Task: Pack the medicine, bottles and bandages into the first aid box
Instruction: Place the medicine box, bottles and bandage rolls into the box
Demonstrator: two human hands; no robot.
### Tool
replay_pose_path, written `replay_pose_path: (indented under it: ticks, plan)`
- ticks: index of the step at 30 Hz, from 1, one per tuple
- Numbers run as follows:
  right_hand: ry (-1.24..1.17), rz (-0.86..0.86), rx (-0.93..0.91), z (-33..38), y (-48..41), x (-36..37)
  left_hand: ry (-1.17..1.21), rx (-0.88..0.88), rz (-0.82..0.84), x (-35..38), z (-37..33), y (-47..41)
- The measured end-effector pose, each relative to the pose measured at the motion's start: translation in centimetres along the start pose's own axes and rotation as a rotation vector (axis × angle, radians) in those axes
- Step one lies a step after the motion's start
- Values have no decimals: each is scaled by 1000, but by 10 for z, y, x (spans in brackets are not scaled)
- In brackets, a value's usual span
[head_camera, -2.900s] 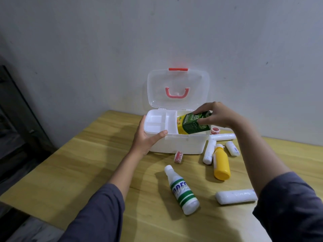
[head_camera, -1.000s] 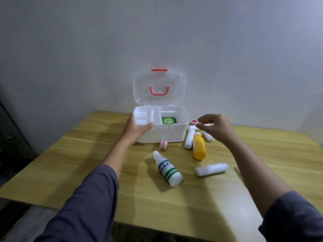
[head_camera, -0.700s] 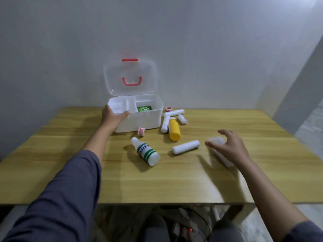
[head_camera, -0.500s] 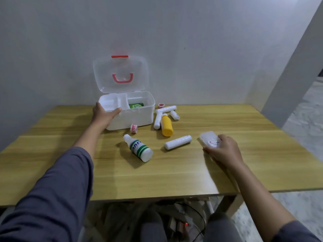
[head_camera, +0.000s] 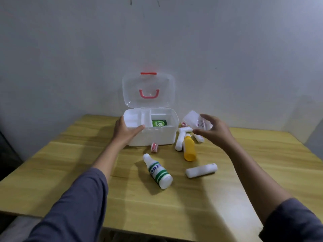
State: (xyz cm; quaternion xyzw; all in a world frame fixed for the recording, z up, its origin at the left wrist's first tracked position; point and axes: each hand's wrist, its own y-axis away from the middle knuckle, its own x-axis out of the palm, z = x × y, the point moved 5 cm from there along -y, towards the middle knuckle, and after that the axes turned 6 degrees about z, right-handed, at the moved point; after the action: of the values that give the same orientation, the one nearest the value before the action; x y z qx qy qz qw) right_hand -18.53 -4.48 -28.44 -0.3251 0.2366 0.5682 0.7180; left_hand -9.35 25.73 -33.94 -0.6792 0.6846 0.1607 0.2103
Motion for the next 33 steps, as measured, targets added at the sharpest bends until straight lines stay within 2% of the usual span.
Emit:
replay_pose_path:
  ticks: [6, 11, 17, 26, 33]
  plan:
    - [167, 127, 51, -13, 16, 2, -37, 113, 266, 56, -10, 26]
    - [247, 211, 38, -9, 1, 5, -66, 102, 344, 68, -17, 25]
    - [367, 336, -107, 36, -50, 17, -15, 151, 241, 40, -40, 12]
    - [488, 370, -327, 94, -116, 55, 45, 195, 106, -9, -56, -27]
    - [583, 411, -400, 111, -155, 67, 46, 196, 36, -37, -44, -60]
